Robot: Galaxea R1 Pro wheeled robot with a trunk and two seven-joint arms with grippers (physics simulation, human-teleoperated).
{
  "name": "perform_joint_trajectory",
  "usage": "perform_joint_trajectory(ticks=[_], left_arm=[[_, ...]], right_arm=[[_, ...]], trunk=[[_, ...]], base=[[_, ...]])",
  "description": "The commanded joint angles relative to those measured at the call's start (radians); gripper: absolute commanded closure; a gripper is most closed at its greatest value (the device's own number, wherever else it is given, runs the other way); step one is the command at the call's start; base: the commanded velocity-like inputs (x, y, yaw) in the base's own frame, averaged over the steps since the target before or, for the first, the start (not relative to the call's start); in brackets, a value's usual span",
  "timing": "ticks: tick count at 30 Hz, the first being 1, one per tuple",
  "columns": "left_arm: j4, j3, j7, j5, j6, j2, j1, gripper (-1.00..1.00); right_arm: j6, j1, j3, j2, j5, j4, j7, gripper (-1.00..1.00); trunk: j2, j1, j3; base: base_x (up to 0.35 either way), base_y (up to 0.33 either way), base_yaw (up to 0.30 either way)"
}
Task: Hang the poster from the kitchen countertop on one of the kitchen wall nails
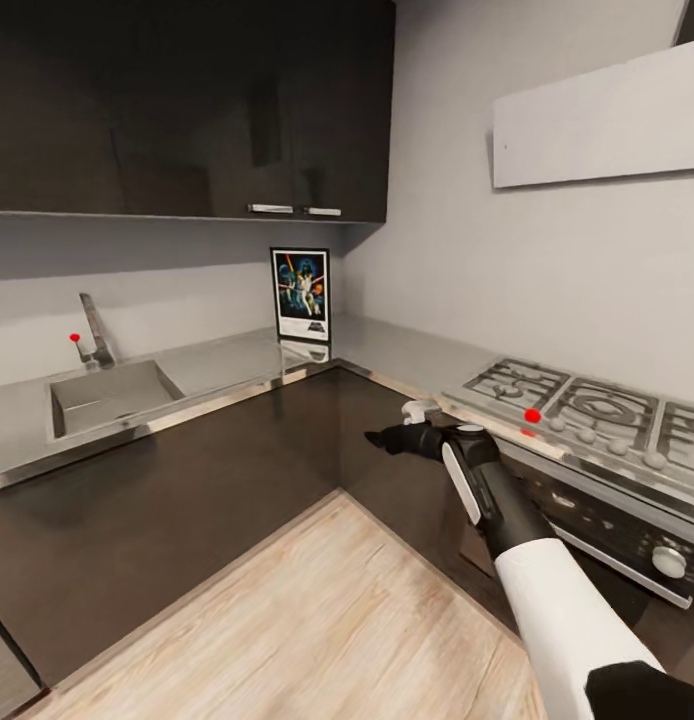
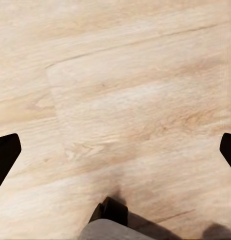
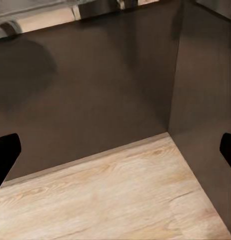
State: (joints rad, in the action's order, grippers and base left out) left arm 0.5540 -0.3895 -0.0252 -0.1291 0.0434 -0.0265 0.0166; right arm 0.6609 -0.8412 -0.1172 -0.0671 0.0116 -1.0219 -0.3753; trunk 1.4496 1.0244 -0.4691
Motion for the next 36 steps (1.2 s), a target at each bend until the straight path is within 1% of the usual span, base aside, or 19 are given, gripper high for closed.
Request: perform_joint_trajectory(ticks=[1, 2, 3, 5, 6, 7, 11, 13, 14, 16, 17, 19, 24, 33, 36], left_arm=[[-0.007, 0.000, -0.011, -0.011, 0.001, 0.000, 0.000, -1.00], [-0.013, 0.000, -0.019, -0.011, 0.001, 0.000, 0.000, -1.00], [-0.022, 0.000, -0.037, -0.011, 0.001, -0.001, 0.000, -1.00], [-0.027, -0.001, -0.049, -0.011, 0.001, -0.003, 0.000, -1.00], [-0.031, -0.001, -0.056, -0.011, 0.001, -0.008, 0.000, -1.00], [-0.036, -0.003, -0.064, -0.011, 0.001, -0.020, 0.000, -1.00], [-0.040, -0.004, -0.070, -0.013, 0.001, -0.033, 0.000, -1.00], [-0.044, -0.005, -0.071, -0.013, 0.001, -0.035, 0.000, -1.00], [-0.062, -0.004, -0.071, -0.014, 0.001, -0.038, 0.000, -1.00], [-0.073, -0.003, -0.071, -0.015, 0.001, -0.039, 0.000, -1.00], [-0.079, -0.003, -0.071, -0.015, 0.001, -0.039, 0.000, -1.00], [-0.090, -0.004, -0.071, -0.014, 0.002, -0.042, 0.000, -1.00], [-0.148, -0.004, -0.076, -0.017, 0.004, -0.063, 0.000, -1.00], [-0.190, -0.005, -0.082, -0.018, 0.005, -0.072, 0.000, -1.00], [-0.199, -0.005, -0.082, -0.018, 0.020, -0.078, 0.000, -1.00]], right_arm=[[0.006, -0.016, 0.001, 0.000, 0.002, 0.015, -0.002, -1.00], [0.007, -0.030, 0.001, 0.000, 0.004, 0.030, -0.002, -1.00], [0.008, -0.057, 0.001, 0.001, 0.009, 0.059, -0.002, -1.00], [0.008, -0.080, 0.002, 0.001, 0.015, 0.082, -0.002, -1.00], [0.009, -0.100, 0.003, 0.001, 0.020, 0.101, -0.001, -1.00], [0.009, -0.129, 0.003, 0.001, 0.026, 0.122, 0.000, -1.00], [0.007, -0.150, 0.004, 0.001, 0.029, 0.135, 0.001, -1.00], [0.007, -0.154, 0.004, 0.001, 0.030, 0.136, 0.001, -1.00], [0.007, -0.157, 0.004, 0.001, 0.039, 0.135, 0.001, -1.00], [0.007, -0.159, 0.004, 0.001, 0.068, 0.134, 0.002, -1.00], [0.005, -0.160, 0.004, 0.002, 0.103, 0.130, 0.003, -1.00], [0.004, -0.160, 0.004, 0.002, 0.115, 0.129, 0.004, -1.00], [0.001, -0.160, 0.004, 0.001, 0.123, 0.132, 0.004, -1.00], [0.001, -0.160, 0.004, 0.001, 0.125, 0.127, 0.004, -1.00], [0.001, -0.160, 0.004, 0.001, 0.125, 0.127, 0.004, -1.00]], trunk=[[0.000, 0.001, -0.001], [0.000, 0.001, -0.001], [0.000, 0.001, -0.001], [0.000, 0.001, -0.001], [0.000, 0.001, -0.001], [0.000, 0.001, -0.001], [0.000, 0.001, -0.001], [0.000, 0.001, -0.001], [0.000, 0.001, -0.001], [0.000, 0.001, -0.001], [0.000, 0.001, -0.001], [0.000, 0.001, -0.001], [0.000, 0.001, -0.001], [0.000, 0.001, -0.001], [0.000, 0.001, -0.001]], base=[[0.338, 0.000, 0.000], [0.338, 0.000, 0.000], [0.338, 0.000, 0.000], [0.338, 0.000, 0.000], [0.338, 0.000, 0.000], [0.338, 0.000, 0.000], [0.338, 0.000, 0.000], [0.338, 0.000, 0.000], [0.338, 0.000, 0.000], [0.338, 0.000, 0.000], [0.338, 0.000, 0.000], [0.338, 0.000, 0.000], [0.338, 0.000, 0.000], [0.338, 0.000, 0.000], [0.338, 0.000, 0.000]])
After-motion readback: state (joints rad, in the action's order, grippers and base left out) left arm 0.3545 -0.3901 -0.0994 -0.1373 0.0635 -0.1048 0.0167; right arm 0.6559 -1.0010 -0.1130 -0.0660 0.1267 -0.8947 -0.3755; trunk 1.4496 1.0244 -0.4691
